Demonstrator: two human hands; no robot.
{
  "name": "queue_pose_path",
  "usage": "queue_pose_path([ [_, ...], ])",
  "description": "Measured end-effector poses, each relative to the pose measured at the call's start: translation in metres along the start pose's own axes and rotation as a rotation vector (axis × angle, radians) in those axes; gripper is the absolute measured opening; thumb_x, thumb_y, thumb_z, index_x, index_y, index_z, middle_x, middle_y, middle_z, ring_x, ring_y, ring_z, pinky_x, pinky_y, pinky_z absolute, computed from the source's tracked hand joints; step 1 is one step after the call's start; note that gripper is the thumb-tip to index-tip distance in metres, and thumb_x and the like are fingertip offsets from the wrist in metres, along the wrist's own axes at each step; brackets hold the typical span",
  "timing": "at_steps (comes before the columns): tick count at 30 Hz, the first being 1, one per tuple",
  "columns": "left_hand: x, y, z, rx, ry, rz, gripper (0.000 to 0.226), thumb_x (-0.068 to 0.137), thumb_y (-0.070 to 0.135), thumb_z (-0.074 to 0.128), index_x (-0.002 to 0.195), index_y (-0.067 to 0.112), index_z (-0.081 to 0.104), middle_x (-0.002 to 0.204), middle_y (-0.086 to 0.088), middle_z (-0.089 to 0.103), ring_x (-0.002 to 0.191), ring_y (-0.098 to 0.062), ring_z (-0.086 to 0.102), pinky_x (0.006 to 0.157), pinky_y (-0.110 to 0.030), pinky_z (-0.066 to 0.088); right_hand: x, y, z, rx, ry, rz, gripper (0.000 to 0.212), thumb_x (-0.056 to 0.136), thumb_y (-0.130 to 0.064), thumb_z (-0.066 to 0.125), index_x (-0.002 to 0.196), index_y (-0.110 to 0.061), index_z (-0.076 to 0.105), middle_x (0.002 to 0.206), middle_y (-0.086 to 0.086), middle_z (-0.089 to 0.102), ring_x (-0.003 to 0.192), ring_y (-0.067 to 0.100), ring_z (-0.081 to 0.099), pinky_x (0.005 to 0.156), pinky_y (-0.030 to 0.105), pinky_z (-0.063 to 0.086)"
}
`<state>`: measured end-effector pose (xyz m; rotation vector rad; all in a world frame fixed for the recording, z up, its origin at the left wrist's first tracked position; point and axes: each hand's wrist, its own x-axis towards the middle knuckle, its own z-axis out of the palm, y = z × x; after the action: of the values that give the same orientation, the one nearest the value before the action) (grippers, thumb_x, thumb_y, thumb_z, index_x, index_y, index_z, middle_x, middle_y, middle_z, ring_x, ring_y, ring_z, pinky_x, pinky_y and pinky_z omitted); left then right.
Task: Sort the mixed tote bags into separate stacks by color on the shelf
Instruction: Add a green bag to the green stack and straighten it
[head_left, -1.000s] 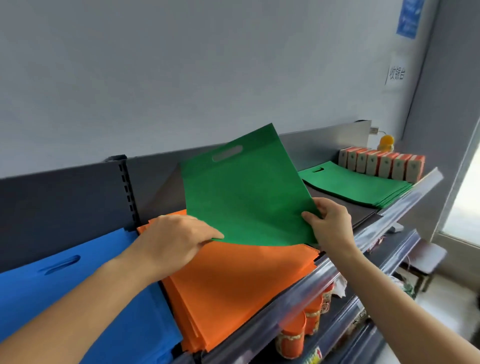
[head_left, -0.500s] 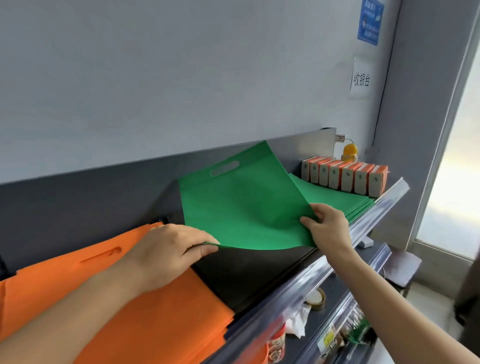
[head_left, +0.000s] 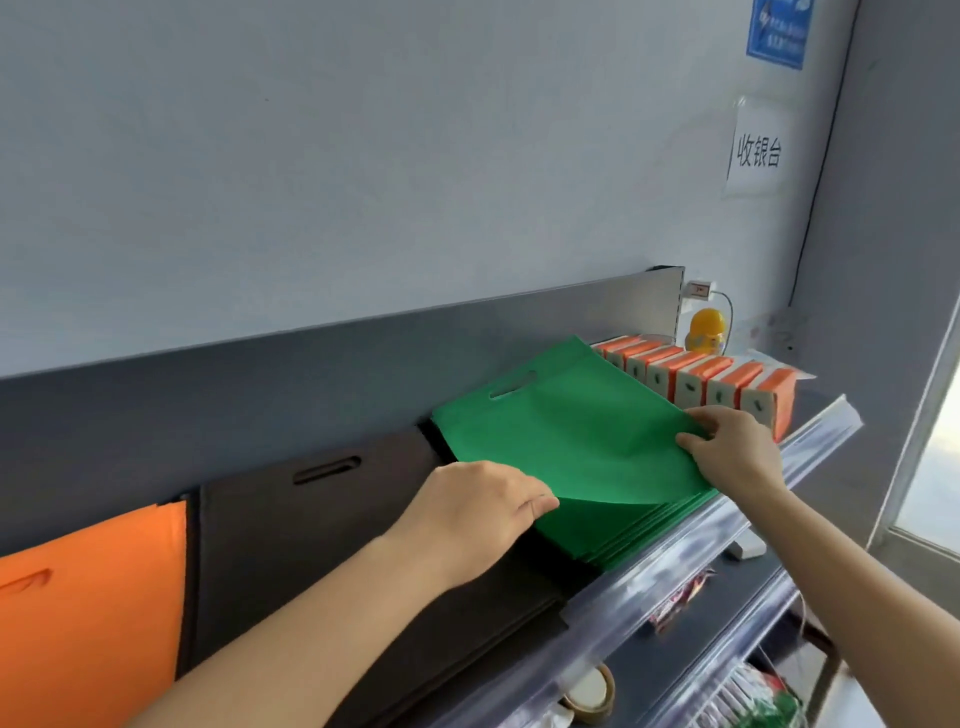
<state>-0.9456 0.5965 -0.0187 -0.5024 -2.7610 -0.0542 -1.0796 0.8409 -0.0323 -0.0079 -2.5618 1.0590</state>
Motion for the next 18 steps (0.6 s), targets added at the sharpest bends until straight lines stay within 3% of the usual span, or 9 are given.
queue_pose_path([
  [4,0.030,0.015,0.029,-0.014,-0.083,-0.044,0.059,0.092,0.055,0.015,0.103,0.025,0.064,0.099,0.006,0.067,0.089,-0.014,0.062,0.074,-0.036,0.052,0.013,0.008,0.010,-0.236,-0.056,-0.111,0.044,0.088,-0.030,0.063,0.129,-0.018,0.055,0.137,0.007,0.050,0.127,0.033,0.039,0.101,0.047,0.039],
  [8,0.039,0.028,0.047,-0.041,-0.206,-0.072,0.056,0.094,0.057,0.018,0.107,0.025,0.063,0.106,0.004,0.066,0.097,-0.019,0.060,0.079,-0.039,0.051,0.001,0.003,0.032,-0.194,-0.388,-0.239,0.052,0.086,-0.050,0.059,0.130,-0.022,0.054,0.144,0.003,0.042,0.133,0.024,0.037,0.109,0.042,0.032],
  [10,0.039,0.032,0.051,-0.052,-0.258,-0.095,0.049,0.096,0.056,0.026,0.110,0.027,0.063,0.110,0.004,0.064,0.101,-0.020,0.058,0.081,-0.039,0.049,-0.007,0.003,0.042,-0.306,-0.520,-0.282,0.059,0.084,-0.061,0.052,0.134,-0.028,0.050,0.147,-0.001,0.039,0.134,0.022,0.036,0.111,0.042,0.029],
  [12,0.038,0.035,0.052,-0.056,-0.284,-0.106,0.050,0.094,0.059,0.029,0.113,0.026,0.063,0.115,0.004,0.062,0.105,-0.019,0.056,0.083,-0.038,0.049,-0.010,0.005,0.048,-0.440,-0.555,-0.328,0.064,0.083,-0.067,0.046,0.137,-0.034,0.044,0.150,-0.005,0.035,0.137,0.021,0.032,0.112,0.042,0.024],
  [15,0.035,0.037,0.048,-0.069,-0.335,-0.101,0.059,0.091,0.064,0.028,0.127,0.025,0.055,0.129,0.006,0.055,0.119,-0.015,0.049,0.091,-0.038,0.045,-0.010,0.008,0.049,-0.432,-0.555,-0.334,0.065,0.082,-0.069,0.045,0.139,-0.037,0.041,0.151,-0.008,0.032,0.139,0.018,0.028,0.113,0.043,0.020],
  [18,0.027,0.032,0.036,-0.097,-0.304,-0.111,0.060,0.090,0.066,0.027,0.130,0.029,0.053,0.134,0.011,0.052,0.124,-0.009,0.045,0.094,-0.035,0.040,-0.009,0.007,0.048,-0.422,-0.529,-0.329,0.062,0.082,-0.066,0.049,0.133,-0.031,0.049,0.144,-0.004,0.044,0.131,0.019,0.041,0.110,0.042,0.027],
])
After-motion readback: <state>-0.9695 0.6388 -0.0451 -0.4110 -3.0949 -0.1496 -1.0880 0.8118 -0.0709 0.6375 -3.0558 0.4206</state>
